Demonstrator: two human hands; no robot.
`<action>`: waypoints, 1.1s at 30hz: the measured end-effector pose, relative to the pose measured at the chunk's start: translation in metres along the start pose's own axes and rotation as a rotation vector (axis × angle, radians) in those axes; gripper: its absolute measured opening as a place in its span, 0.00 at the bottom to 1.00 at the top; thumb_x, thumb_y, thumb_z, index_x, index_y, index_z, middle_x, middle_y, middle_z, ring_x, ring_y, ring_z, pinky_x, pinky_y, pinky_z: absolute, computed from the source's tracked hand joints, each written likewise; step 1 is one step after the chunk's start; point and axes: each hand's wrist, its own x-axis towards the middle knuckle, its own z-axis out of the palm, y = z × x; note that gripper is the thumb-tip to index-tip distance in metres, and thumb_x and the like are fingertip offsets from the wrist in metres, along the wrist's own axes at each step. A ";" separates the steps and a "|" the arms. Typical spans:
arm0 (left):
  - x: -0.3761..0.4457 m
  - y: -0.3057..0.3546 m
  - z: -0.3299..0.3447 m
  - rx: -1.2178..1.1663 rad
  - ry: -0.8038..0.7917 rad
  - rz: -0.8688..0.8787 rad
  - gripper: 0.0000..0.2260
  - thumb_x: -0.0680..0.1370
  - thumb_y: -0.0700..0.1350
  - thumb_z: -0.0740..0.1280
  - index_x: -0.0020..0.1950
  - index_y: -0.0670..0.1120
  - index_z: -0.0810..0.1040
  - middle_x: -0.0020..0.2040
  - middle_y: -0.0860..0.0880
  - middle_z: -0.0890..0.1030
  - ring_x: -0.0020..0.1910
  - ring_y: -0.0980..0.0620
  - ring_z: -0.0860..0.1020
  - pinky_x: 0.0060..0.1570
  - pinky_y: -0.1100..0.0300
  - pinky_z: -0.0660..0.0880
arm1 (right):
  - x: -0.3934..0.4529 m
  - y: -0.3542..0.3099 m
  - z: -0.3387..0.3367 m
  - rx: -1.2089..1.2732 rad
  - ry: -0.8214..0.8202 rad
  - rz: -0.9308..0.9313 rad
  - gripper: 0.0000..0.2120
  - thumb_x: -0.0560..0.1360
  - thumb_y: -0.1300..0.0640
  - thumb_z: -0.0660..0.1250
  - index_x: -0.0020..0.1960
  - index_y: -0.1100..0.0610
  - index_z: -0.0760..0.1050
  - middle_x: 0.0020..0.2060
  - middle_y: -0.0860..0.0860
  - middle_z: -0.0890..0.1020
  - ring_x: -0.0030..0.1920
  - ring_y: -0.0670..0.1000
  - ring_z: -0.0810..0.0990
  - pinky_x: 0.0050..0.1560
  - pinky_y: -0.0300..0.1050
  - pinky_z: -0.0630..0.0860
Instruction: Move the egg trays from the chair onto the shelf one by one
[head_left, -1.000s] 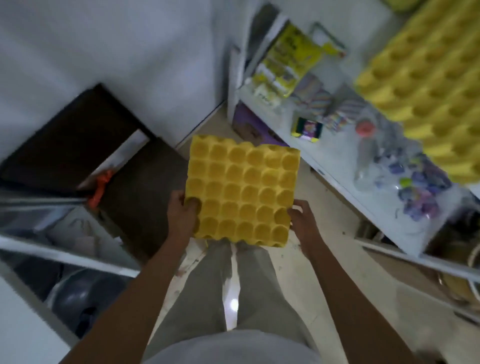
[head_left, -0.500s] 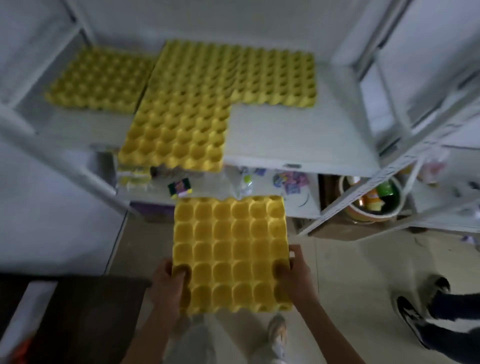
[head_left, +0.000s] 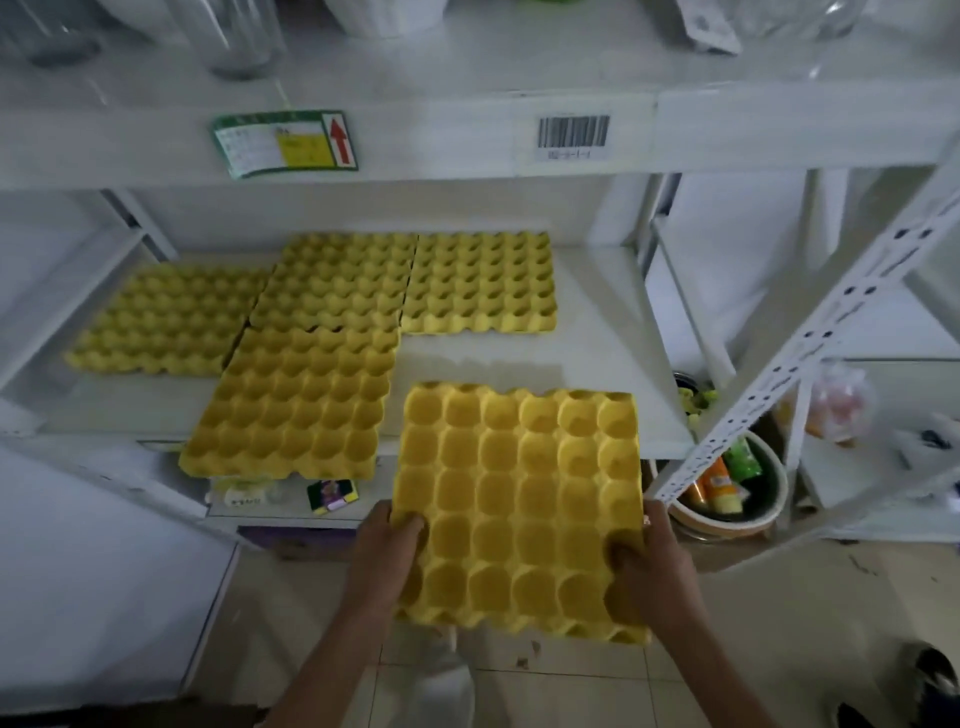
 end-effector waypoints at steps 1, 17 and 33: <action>0.015 0.011 -0.005 0.079 0.005 0.067 0.10 0.76 0.54 0.64 0.54 0.52 0.77 0.48 0.51 0.82 0.49 0.48 0.81 0.49 0.49 0.78 | 0.016 -0.012 0.005 -0.015 0.006 -0.020 0.24 0.73 0.66 0.67 0.65 0.50 0.66 0.44 0.53 0.80 0.45 0.60 0.80 0.44 0.53 0.77; 0.163 0.064 -0.058 0.536 0.032 0.674 0.26 0.80 0.58 0.63 0.73 0.46 0.75 0.69 0.47 0.74 0.66 0.45 0.76 0.62 0.45 0.77 | 0.161 -0.091 0.063 -0.418 0.012 0.053 0.21 0.76 0.57 0.70 0.64 0.57 0.66 0.53 0.59 0.79 0.51 0.62 0.80 0.50 0.57 0.80; 0.208 0.028 -0.057 0.720 0.172 0.721 0.26 0.77 0.57 0.69 0.71 0.47 0.73 0.79 0.47 0.66 0.75 0.46 0.70 0.65 0.47 0.73 | 0.190 -0.107 0.066 -0.535 -0.050 0.027 0.21 0.77 0.56 0.70 0.64 0.56 0.62 0.53 0.57 0.80 0.45 0.58 0.77 0.41 0.51 0.74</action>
